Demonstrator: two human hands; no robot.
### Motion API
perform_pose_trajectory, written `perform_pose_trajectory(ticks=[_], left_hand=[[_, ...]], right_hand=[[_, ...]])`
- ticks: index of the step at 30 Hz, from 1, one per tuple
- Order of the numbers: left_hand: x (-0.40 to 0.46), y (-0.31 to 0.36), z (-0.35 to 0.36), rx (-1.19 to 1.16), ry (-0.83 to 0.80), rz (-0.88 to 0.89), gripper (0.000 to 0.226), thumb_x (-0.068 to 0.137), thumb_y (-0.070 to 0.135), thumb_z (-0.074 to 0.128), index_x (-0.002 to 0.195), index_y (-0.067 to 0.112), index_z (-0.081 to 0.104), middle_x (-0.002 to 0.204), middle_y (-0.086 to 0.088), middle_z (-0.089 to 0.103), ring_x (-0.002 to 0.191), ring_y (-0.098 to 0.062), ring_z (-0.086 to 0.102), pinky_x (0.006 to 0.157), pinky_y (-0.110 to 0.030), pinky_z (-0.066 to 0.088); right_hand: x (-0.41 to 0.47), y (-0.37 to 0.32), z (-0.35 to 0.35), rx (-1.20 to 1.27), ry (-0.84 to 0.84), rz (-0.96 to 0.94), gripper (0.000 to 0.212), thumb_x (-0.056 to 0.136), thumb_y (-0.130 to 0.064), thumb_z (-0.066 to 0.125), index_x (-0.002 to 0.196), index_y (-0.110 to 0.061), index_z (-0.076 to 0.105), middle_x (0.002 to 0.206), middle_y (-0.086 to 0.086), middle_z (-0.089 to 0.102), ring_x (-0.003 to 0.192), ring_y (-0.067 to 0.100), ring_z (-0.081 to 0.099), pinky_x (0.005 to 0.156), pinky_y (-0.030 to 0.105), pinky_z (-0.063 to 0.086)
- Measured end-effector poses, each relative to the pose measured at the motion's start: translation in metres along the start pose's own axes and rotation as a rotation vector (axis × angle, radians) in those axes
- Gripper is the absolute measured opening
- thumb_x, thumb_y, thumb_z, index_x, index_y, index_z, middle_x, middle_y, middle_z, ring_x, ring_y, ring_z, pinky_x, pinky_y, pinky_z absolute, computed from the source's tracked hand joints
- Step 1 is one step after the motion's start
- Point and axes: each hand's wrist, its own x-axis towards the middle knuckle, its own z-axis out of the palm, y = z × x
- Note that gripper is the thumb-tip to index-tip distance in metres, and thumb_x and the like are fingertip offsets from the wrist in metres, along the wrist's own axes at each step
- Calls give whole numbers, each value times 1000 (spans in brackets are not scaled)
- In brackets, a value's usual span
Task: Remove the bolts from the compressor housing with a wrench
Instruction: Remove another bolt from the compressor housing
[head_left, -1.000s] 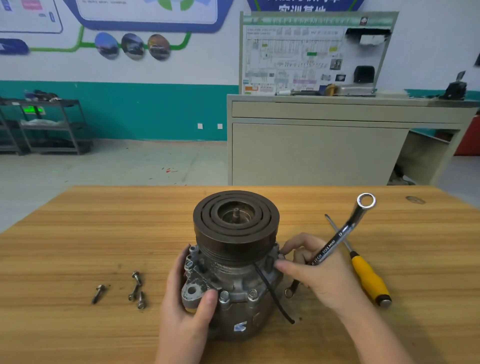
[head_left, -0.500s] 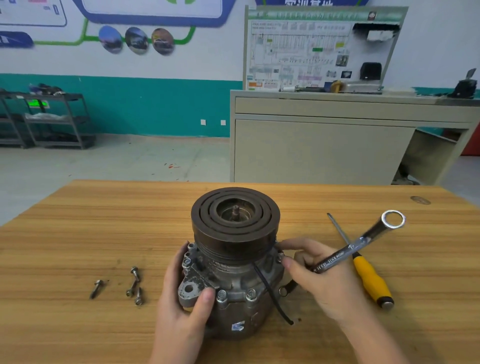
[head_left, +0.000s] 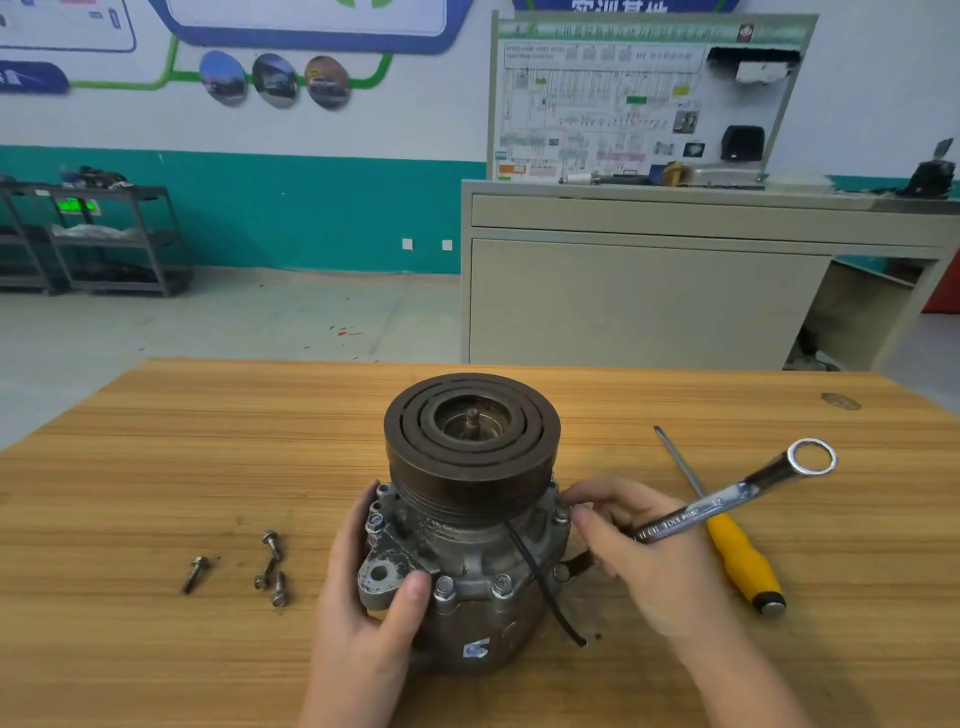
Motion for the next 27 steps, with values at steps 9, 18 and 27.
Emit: perform_pose_trajectory(ticks=[9,18,27], left_hand=[[0,2,2,7,-4,-6,69,63,59,58,127,44,40,117,47,49,106,23,49,77,4,39],[0,2,2,13,-5,-11,70,62,59,58,128,43,40,117,48,49,106,23,48,78,5,38],[-1,3,0,-4,-11,-23,70,61,59,59,128,43,41,117,44,51,107,21,49,79,3,39]], right_hand=[[-1,2,0,-1,-6,5,16,77,-28,68,89,-38,71,48,-4,51,44,3,44,45,16,36],[-2,-4,1,8,15,-12,12,79,-28,73,87,-36,72,49,-6,53,44,1,45,46,12,36],[-3,0,3,-5,-16,4,22,69,-39,73,90,-39,70,47,-5,49,44,2,44,47,13,36]])
